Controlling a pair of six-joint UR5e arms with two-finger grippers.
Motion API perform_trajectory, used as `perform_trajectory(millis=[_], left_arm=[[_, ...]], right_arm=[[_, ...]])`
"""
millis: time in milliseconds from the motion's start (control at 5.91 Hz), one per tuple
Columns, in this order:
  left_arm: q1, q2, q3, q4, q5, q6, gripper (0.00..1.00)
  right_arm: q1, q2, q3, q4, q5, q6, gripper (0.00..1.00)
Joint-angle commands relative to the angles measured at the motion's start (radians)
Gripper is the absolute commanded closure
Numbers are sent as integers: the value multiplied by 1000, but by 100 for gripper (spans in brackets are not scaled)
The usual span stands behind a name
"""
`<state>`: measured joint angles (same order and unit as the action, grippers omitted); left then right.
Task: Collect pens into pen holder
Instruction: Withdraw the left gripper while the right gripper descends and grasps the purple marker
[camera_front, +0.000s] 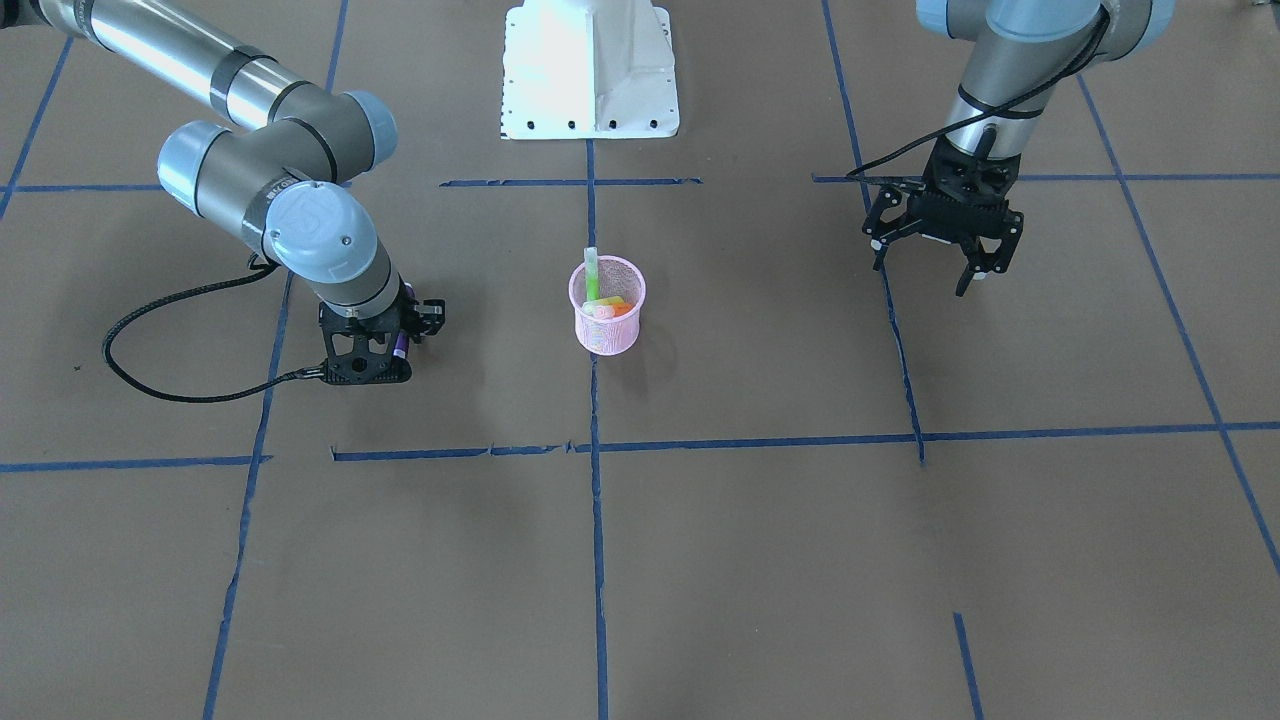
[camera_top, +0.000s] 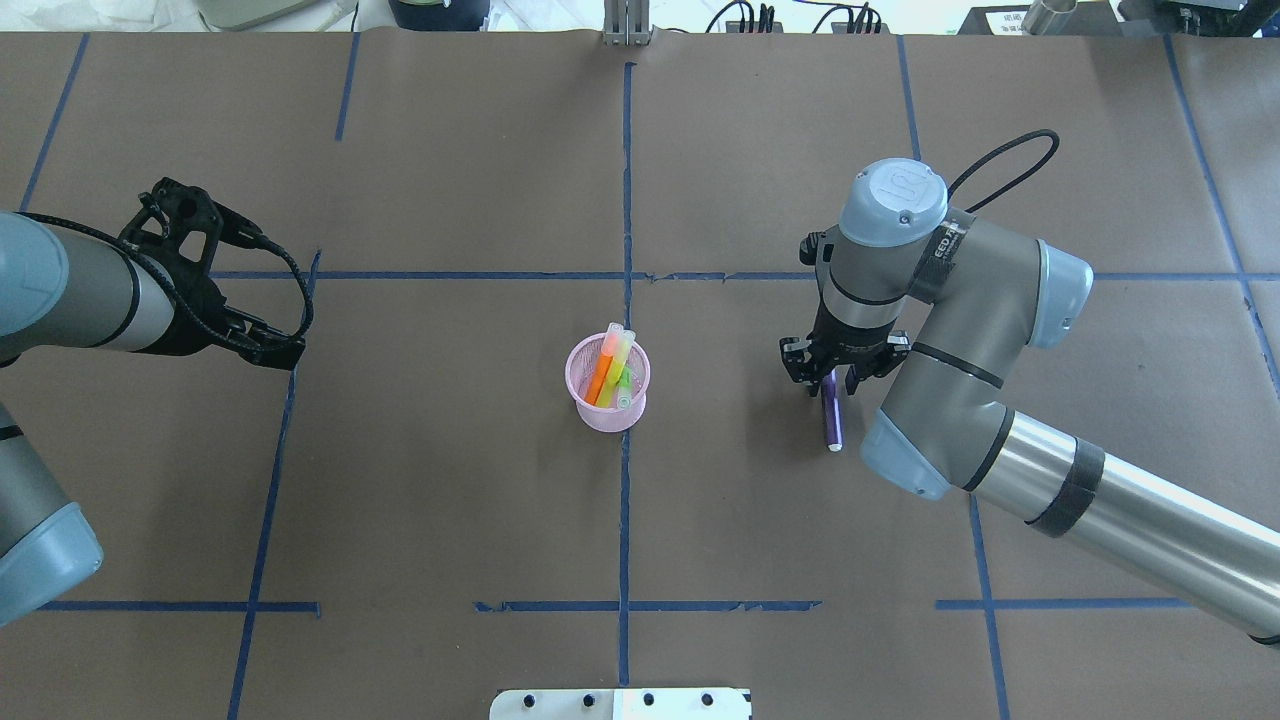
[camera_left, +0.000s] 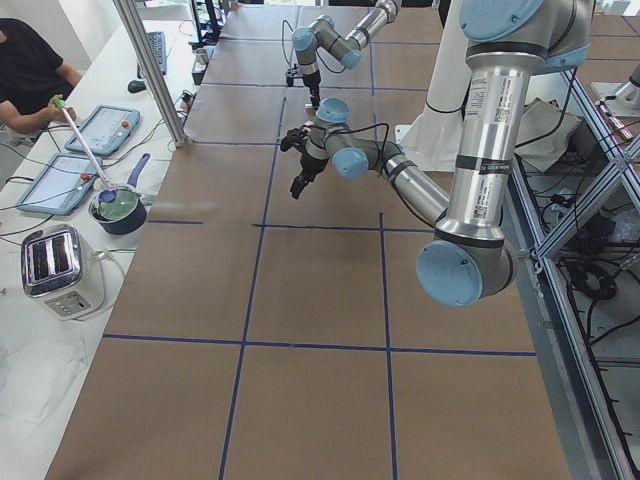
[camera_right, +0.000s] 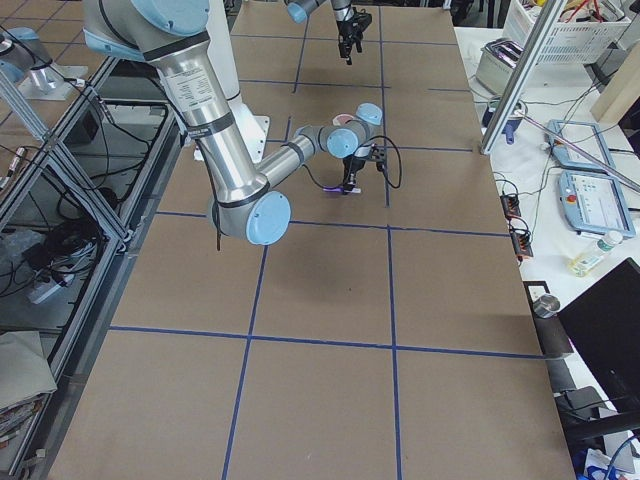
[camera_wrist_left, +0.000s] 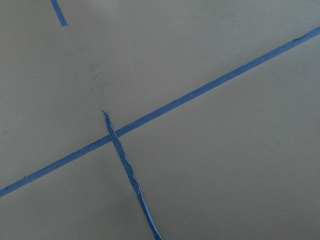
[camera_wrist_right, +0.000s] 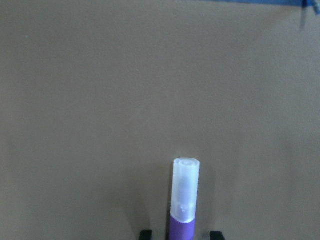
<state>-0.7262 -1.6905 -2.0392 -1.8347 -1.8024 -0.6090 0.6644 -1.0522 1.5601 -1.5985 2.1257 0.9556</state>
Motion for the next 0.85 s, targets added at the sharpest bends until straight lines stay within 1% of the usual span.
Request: perform_trajectory(millis=[0,169,338,507,677], left_arm=[[1,0,1,-1,0,0,0],[1,0,1,0,0,0,0],[1,0,1,-1,0,0,0],[-1,0,1,0,-2,0,0],[1,0,-1,-1,-3,-2,0]], right_arm=[[0,4,-5,0,0,2,68],[1,2,-5,3,17,2,100],[6,5,-5,3,25,2,100],[6,8,17,2,26,6,100],[3,6,117,0,-10,26,100]])
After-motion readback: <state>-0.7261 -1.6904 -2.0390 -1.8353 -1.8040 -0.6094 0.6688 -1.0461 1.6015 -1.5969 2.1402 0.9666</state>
